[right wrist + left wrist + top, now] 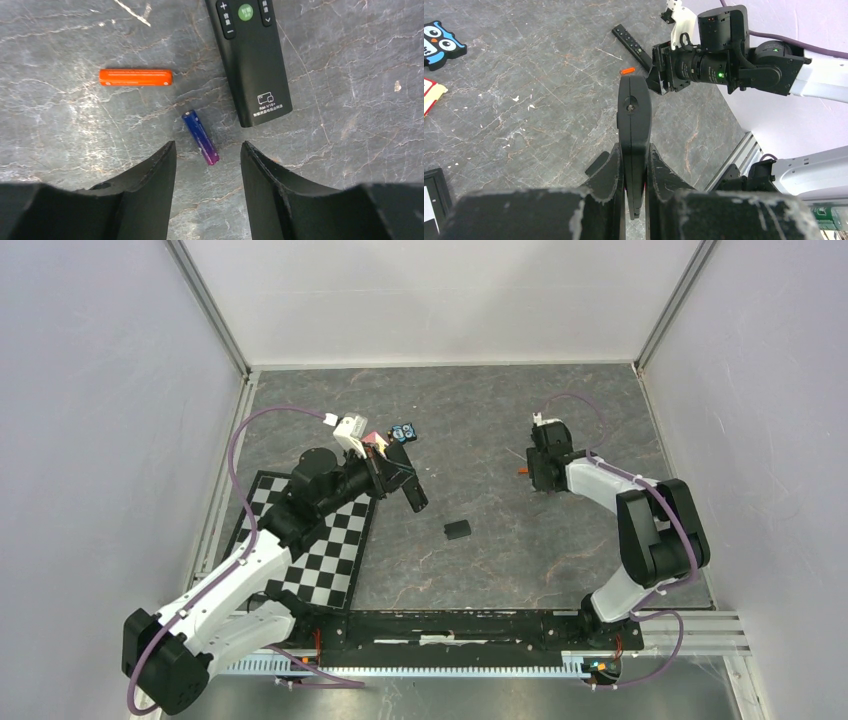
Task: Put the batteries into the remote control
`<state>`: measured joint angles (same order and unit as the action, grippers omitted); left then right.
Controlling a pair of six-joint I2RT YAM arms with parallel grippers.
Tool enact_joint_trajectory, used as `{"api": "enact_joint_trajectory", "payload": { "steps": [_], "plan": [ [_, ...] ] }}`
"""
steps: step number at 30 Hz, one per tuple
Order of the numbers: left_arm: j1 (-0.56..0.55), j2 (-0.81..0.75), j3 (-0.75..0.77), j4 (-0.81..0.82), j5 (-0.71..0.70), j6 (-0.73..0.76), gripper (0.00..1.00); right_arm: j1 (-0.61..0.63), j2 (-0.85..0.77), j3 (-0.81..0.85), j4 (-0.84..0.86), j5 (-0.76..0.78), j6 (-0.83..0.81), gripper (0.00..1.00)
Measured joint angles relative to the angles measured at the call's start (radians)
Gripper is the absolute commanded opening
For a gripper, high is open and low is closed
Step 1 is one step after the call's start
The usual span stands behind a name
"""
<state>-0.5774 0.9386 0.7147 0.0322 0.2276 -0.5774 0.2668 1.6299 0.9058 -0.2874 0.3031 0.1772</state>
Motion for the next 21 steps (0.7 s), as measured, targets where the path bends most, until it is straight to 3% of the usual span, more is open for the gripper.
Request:
{"api": "enact_joint_trajectory", "payload": {
  "steps": [18, 21],
  "plan": [
    [0.000, 0.003, 0.000, -0.001, 0.010, 0.000, 0.02, -0.080, 0.036, -0.012, 0.064, -0.173, -0.037, 0.32],
    [0.000, 0.003, 0.000, -0.001, 0.010, 0.000, 0.02, -0.084, 0.040, -0.011, 0.074, -0.191, -0.037, 0.23]
  ]
}}
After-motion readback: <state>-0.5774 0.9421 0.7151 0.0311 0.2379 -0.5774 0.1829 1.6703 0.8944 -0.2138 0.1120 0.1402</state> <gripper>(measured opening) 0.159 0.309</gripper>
